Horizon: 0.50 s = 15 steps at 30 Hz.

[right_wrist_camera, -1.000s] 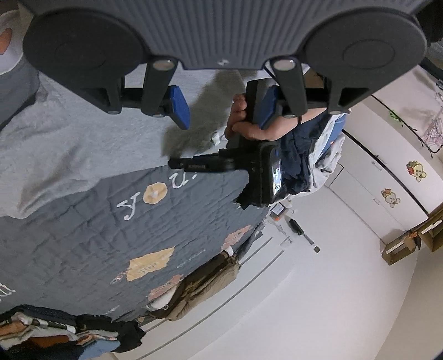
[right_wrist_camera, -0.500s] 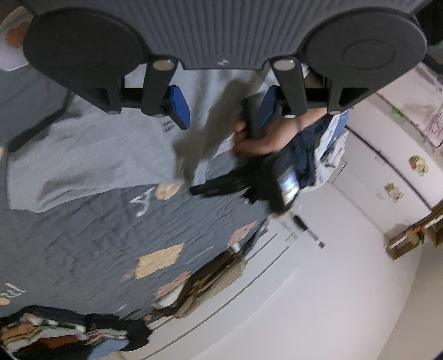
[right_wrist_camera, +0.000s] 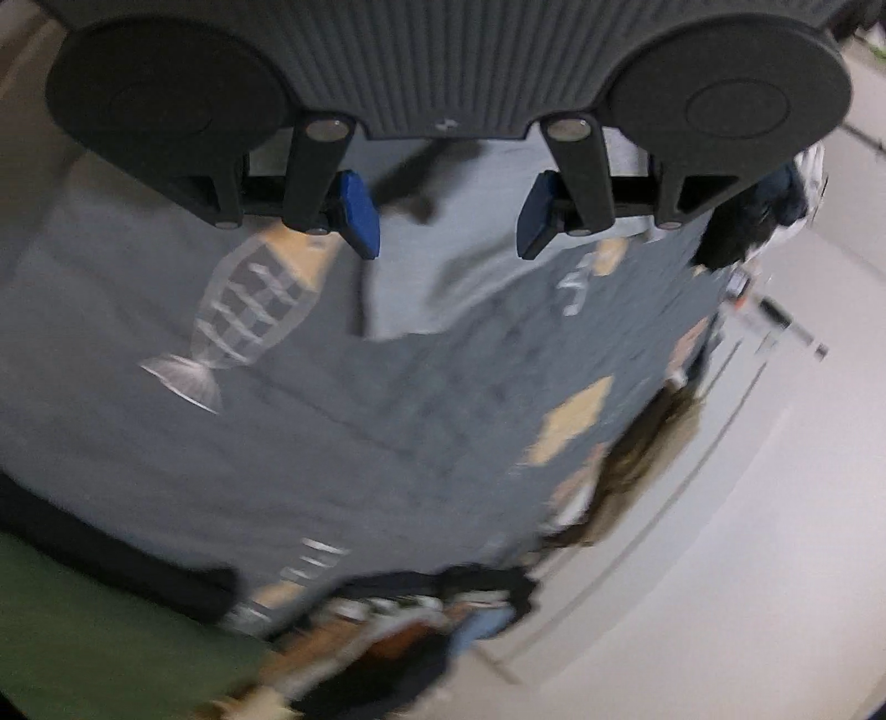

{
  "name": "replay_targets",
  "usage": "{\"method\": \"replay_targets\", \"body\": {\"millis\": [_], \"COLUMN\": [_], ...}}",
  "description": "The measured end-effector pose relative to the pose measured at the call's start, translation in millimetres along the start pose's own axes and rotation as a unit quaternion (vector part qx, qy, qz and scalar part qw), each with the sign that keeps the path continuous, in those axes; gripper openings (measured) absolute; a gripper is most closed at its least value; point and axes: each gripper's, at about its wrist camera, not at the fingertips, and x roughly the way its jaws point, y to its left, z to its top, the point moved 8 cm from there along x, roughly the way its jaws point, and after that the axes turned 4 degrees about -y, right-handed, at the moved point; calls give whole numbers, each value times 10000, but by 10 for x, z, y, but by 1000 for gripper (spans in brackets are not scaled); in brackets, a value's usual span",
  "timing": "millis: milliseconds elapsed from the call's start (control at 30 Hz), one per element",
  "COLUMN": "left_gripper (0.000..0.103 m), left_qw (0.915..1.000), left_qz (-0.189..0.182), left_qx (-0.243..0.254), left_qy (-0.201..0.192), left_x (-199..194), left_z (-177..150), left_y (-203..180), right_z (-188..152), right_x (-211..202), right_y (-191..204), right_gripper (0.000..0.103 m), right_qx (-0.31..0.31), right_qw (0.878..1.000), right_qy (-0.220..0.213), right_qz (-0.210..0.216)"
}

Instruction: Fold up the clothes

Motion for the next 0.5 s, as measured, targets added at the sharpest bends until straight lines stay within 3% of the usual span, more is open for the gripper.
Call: {"method": "replay_targets", "body": {"millis": [67, 300, 500], "left_gripper": [68, 69, 69], "left_qw": [9997, 9976, 9971], "left_qz": [-56, -360, -359], "left_qx": [-210, -571, -659], "left_qy": [-112, -151, -145], "left_x": [-211, -443, -404], "left_z": [-140, -378, -445], "left_y": [-22, -90, -42], "right_z": [-41, -156, -267], "right_x": [34, 116, 311], "right_y": [-146, -105, -201], "right_gripper": [54, 54, 54], "right_qx": [169, 662, 916], "right_qw": [9998, 9959, 9949], "right_qy": [91, 272, 169], "right_qz": [-79, 558, 380]}}
